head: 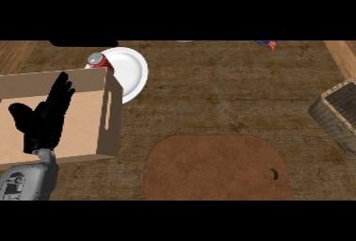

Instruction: Pick the eggplant from the cutting board and place it in the basket

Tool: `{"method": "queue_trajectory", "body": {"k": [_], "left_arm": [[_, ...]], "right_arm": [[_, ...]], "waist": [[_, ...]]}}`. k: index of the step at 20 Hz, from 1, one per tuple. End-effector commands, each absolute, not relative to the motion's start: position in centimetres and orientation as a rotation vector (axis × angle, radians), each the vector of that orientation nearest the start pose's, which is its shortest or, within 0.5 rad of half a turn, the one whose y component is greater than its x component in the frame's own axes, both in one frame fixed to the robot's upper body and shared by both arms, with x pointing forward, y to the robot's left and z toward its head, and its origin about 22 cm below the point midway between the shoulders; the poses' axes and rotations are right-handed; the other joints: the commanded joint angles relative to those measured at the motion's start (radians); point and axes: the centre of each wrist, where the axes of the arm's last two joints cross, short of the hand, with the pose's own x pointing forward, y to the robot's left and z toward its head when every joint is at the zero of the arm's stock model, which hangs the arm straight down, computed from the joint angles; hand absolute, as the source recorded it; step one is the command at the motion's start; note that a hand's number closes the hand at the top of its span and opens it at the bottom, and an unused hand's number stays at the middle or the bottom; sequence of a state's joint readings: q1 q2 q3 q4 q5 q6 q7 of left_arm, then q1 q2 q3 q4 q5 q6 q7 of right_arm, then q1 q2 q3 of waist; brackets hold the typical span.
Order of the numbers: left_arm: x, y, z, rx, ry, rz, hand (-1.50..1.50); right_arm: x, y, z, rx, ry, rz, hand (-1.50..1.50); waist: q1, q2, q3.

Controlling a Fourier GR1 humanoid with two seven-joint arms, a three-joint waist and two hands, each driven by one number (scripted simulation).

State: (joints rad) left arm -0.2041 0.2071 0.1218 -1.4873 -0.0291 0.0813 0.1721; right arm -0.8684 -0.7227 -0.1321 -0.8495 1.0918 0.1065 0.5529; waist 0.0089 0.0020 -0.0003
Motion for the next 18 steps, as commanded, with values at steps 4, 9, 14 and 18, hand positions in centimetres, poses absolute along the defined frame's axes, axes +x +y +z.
{"method": "queue_trajectory", "body": {"k": [4, 9, 14, 18], "left_arm": [[28.5, 28.4, 6.0, 0.276, -1.515, -0.024, 0.00], [27.5, 28.7, 5.5, 0.291, -1.522, -0.032, 0.00], [28.9, 29.6, 5.9, 0.286, -1.526, -0.022, 0.00], [29.2, 28.7, 4.5, 0.282, -1.518, -0.023, 0.00]], "right_arm": [[39.0, -41.7, 20.0, -1.565, -0.722, 0.560, 1.50], [40.0, -42.0, 20.3, -1.582, -0.697, 0.564, 1.50], [38.9, -42.2, 18.6, -1.586, -0.646, 0.618, 1.50], [38.2, -42.6, 15.5, -1.570, -0.633, 0.620, 1.50]], "waist": [[-0.001, -0.001, 0.001], [0.007, 0.001, 0.001], [-0.007, -0.002, 0.000], [-0.009, -0.002, 0.000]]}}
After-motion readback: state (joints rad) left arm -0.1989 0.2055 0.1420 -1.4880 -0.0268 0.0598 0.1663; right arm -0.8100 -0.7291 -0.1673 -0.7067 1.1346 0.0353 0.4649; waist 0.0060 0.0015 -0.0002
